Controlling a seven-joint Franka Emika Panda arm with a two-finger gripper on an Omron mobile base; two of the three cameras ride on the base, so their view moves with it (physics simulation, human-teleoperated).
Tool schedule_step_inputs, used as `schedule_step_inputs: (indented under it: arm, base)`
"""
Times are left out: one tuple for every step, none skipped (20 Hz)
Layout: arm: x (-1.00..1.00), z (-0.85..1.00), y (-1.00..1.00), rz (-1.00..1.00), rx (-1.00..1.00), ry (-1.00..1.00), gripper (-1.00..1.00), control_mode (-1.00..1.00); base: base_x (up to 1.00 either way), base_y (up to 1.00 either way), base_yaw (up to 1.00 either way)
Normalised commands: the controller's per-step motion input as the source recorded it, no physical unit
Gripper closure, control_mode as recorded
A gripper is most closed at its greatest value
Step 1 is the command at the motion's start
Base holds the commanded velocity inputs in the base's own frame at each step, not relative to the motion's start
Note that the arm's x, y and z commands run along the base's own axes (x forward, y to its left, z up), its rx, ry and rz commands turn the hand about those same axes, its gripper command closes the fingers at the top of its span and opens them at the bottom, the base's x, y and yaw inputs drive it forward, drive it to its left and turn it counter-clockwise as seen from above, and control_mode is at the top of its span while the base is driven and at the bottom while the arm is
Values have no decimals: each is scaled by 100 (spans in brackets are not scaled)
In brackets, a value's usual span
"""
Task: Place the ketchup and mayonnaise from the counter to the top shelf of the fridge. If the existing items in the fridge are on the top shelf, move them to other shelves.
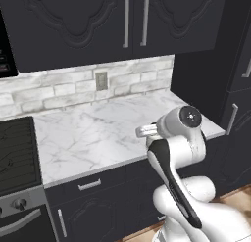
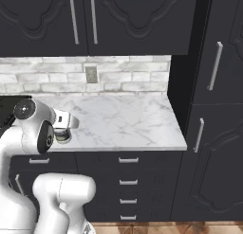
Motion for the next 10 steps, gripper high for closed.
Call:
schedule_step_inputs:
  arm:
    - [-100, 51, 0, -3, 0, 0, 100, -100]
    - [-100, 50, 0, -3, 0, 0, 100, -100]
    - [-100, 51, 0, -2, 0, 0, 100, -100]
    - [-100, 53, 0, -1, 0, 0, 100, -100]
    - [-100, 56, 0, 0, 0, 0, 100, -100]
    - [-100, 57, 0, 0, 0, 0, 100, -100]
    - [-100, 56, 0, 0, 0, 0, 100, -100]
    - [-100, 56, 0, 0, 0, 0, 100, -100]
    - [-100, 56, 0, 0, 0, 0, 100, -100]
    - [-99, 48, 0, 0, 0, 0, 100, -100]
  base:
    - [0, 0, 0]
    - [0, 0, 0]
    - [0, 0, 0]
    - [0, 0, 0]
    - [0, 0, 0]
    - [0, 0, 0]
    - [0, 0, 0]
    - [0, 0, 0]
    - [0, 0, 0]
    - [0, 0, 0]
